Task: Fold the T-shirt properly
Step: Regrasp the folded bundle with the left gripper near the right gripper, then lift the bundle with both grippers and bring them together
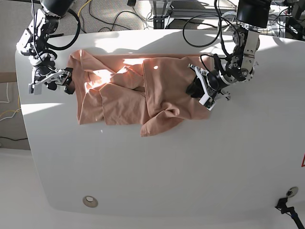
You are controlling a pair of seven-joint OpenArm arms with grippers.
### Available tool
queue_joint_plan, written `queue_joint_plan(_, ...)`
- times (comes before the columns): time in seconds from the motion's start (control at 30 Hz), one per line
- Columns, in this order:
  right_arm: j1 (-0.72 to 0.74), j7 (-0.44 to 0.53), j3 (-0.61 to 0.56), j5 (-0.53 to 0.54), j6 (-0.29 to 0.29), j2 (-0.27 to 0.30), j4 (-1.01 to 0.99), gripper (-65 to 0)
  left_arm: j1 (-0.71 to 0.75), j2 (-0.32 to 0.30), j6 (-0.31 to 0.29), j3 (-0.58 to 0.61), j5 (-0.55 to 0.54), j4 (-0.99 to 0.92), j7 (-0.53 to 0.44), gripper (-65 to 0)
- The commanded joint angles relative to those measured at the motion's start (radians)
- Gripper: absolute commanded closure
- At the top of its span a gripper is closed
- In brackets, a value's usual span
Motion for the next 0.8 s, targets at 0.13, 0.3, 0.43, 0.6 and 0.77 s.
queue_joint_plan(0.13, -0.003, 0.022, -0.014, 0.053, 0.006, 0.005, -0.051, -52.3, 0.004, -0.021, 0.015, -0.001, 0.04, 0.0, 0.056, -9.7)
queue_joint_plan(0.3, 0.0, 0.022, -0.098, 0.053, 0.006, -0.021, -0.049, -52.3, 0.004, -0.021, 0.015, -0.001, 0.04, 0.0, 0.056, -9.7)
queue_joint_plan(0.43, 0.02, 0.022, -0.164, 0.055, 0.005, -0.058, -0.043, -52.3, 0.004, -0.021, 0.015, -0.001, 0.04, 0.0, 0.056, -9.7)
queue_joint_plan(0.6, 0.043, 0.022, -0.231, 0.052, -0.001, -0.084, -0.035, -52.3, 0.004, -0.018, 0.015, -0.001, 0.04, 0.0, 0.056, -9.7)
queue_joint_plan(0.77, 0.058, 0.022, -0.256, 0.049, -0.001, -0.084, -0.035, -46.9, 0.004, -0.018, 0.015, -0.001, 0.04, 0.0, 0.056, -9.7)
